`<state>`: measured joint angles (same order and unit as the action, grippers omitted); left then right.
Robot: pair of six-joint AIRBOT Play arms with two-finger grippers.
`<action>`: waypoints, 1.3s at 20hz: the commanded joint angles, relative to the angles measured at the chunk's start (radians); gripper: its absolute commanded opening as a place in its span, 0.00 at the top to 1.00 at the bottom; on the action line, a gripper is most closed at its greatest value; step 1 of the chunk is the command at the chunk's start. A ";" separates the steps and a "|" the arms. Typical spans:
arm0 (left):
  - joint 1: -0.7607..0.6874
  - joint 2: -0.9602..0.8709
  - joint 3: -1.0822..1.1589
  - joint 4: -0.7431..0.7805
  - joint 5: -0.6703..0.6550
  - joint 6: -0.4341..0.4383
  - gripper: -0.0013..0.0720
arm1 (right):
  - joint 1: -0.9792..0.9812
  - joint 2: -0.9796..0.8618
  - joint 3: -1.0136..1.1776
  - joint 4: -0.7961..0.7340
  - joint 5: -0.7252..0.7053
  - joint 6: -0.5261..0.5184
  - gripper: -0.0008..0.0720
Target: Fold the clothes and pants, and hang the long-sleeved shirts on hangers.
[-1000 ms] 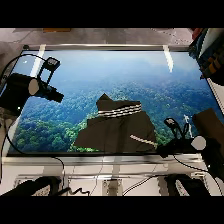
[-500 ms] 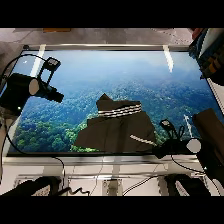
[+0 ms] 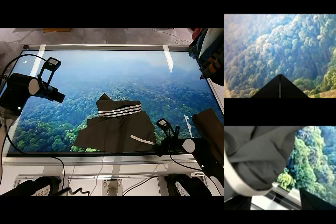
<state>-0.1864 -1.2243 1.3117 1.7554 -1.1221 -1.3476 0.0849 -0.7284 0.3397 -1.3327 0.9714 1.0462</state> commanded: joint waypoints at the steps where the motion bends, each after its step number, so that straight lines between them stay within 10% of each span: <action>1: 0.000 -0.001 0.000 -0.014 0.000 0.000 0.97 | 0.003 -0.108 0.000 0.007 -0.040 0.000 0.16; 8: 0.000 -0.001 0.000 -0.014 0.000 0.000 0.97 | 0.003 -0.153 0.059 -0.004 -0.151 -0.001 0.93; 12: 0.000 -0.001 -0.001 -0.014 -0.007 0.000 0.95 | 0.003 -0.153 0.225 -0.124 -0.174 -0.019 0.95; 15: 0.003 -0.001 -0.003 -0.082 -0.070 0.000 0.59 | 0.003 -0.153 0.353 -0.243 -0.177 -0.020 0.95; 24: -0.016 0.010 -0.444 -0.837 -0.089 0.025 0.55 | 0.003 -0.153 0.413 -0.241 -0.201 -0.019 0.95; 26: -0.046 0.010 -0.557 -0.957 -0.052 0.027 0.14 | 0.003 -0.153 0.414 -0.241 -0.206 -0.019 0.95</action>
<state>-0.2050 -1.2171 0.9104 1.0561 -1.2152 -1.3342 0.0872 -0.8814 0.7475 -1.5711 0.7742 1.0271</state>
